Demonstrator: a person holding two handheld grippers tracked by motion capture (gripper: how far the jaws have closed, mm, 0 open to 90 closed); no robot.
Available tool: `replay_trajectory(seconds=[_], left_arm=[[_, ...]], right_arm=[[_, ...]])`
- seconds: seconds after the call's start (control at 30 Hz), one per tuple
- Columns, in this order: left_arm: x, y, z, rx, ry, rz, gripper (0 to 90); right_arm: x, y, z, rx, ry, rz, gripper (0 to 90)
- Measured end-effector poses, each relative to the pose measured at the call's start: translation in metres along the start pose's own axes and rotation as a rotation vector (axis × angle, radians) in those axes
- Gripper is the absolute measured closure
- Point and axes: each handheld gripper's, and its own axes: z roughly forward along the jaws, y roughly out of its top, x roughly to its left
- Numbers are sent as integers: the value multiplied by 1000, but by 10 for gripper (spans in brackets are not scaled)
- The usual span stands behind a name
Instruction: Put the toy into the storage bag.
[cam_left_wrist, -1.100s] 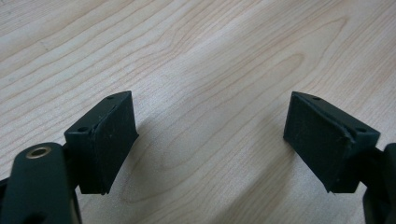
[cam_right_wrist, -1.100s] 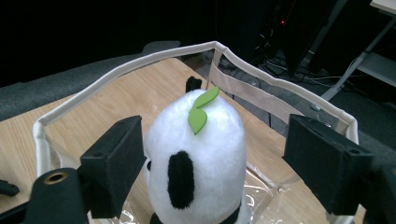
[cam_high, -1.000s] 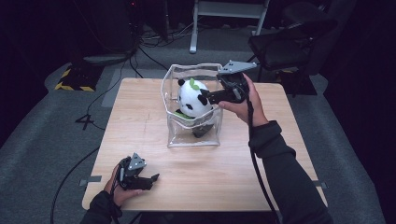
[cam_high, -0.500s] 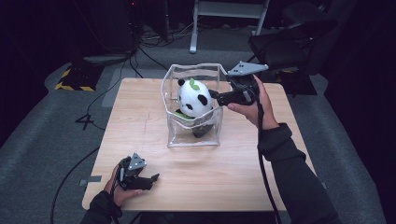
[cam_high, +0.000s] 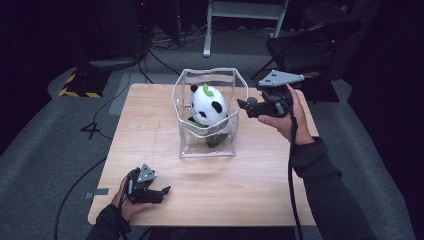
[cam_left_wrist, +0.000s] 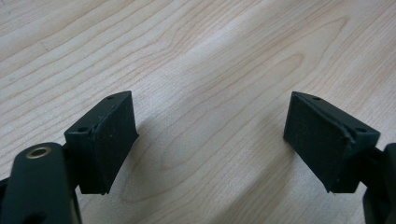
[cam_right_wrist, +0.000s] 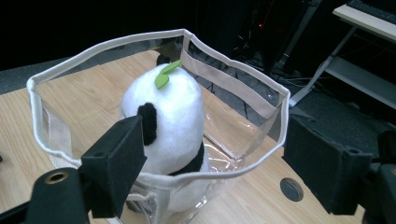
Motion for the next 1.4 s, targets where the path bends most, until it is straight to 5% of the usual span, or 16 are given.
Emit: replay_trajectory(seconds=[0.67, 1.4], left_arm=[[0, 0, 0, 0, 0, 0, 172], [0, 0, 0, -1, 0, 1, 172]], right_arm=[[-4, -26, -14, 26, -15, -25, 203], [-6, -74, -15, 93, -24, -34, 206]])
